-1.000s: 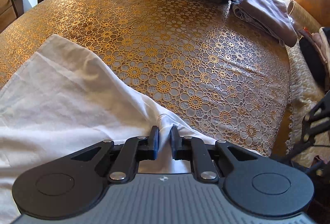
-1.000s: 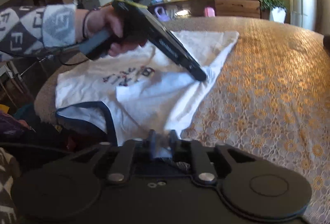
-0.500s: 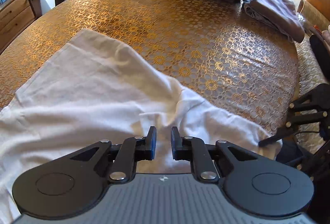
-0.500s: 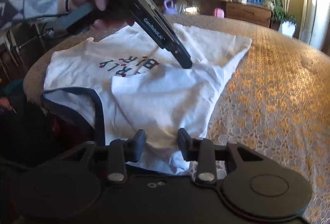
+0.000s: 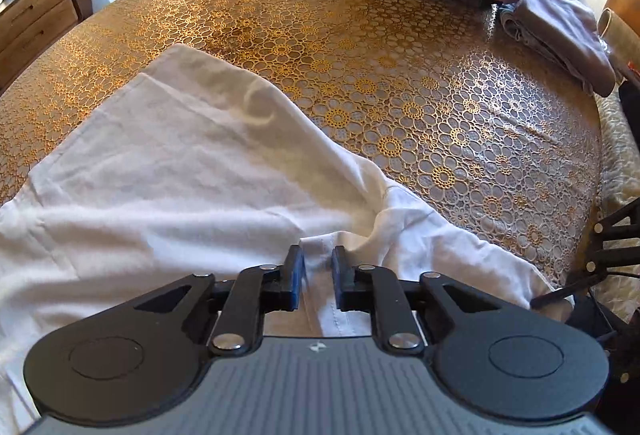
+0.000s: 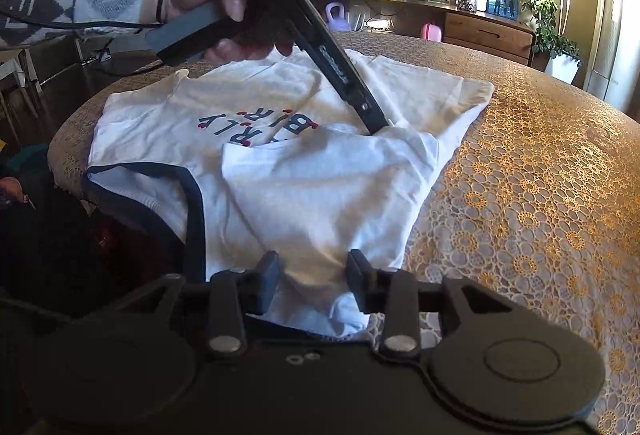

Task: Fold clothes
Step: 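Fold the shirt side inward with the left gripper and release it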

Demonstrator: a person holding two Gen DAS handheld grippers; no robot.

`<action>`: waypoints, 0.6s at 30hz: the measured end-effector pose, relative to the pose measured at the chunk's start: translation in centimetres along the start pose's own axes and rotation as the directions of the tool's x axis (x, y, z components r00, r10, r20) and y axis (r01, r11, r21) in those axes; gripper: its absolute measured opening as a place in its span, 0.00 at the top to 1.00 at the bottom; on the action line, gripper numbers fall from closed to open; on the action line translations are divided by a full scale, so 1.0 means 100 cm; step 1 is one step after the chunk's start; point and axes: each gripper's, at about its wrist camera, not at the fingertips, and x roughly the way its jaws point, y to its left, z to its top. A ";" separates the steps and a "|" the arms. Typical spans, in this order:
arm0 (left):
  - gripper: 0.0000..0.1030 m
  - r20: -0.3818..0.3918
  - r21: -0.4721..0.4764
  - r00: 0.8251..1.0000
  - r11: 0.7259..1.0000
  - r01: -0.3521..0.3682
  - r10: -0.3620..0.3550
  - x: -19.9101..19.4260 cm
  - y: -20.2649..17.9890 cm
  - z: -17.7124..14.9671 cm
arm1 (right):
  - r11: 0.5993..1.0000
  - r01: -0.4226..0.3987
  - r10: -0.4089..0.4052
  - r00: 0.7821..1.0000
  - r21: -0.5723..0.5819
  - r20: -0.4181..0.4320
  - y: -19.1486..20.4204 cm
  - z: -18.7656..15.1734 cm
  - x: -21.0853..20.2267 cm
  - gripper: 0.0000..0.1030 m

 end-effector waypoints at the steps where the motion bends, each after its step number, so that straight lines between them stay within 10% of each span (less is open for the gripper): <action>1: 0.82 0.000 -0.011 1.000 1.000 0.008 -0.008 0.000 0.002 0.001 | 1.000 -0.002 0.002 1.000 0.002 0.001 0.000 0.000 0.000 0.00; 6: 0.74 0.007 -0.019 1.000 1.000 -0.010 0.010 -0.001 0.005 0.000 | 1.000 -0.009 0.009 1.000 0.002 0.008 0.000 0.000 0.001 0.00; 10: 0.38 0.007 -0.015 1.000 1.000 0.007 -0.007 0.002 0.001 0.001 | 1.000 -0.011 0.011 1.000 0.001 0.011 0.001 0.000 0.002 0.00; 15: 0.38 0.023 -0.015 1.000 1.000 0.003 -0.003 0.002 -0.003 -0.001 | 1.000 -0.012 0.012 1.000 0.002 0.013 0.001 -0.001 0.002 0.00; 18: 0.68 0.031 -0.008 0.999 1.000 0.016 -0.016 -0.001 -0.006 -0.003 | 1.000 -0.013 0.013 1.000 0.003 0.015 0.001 -0.001 0.002 0.00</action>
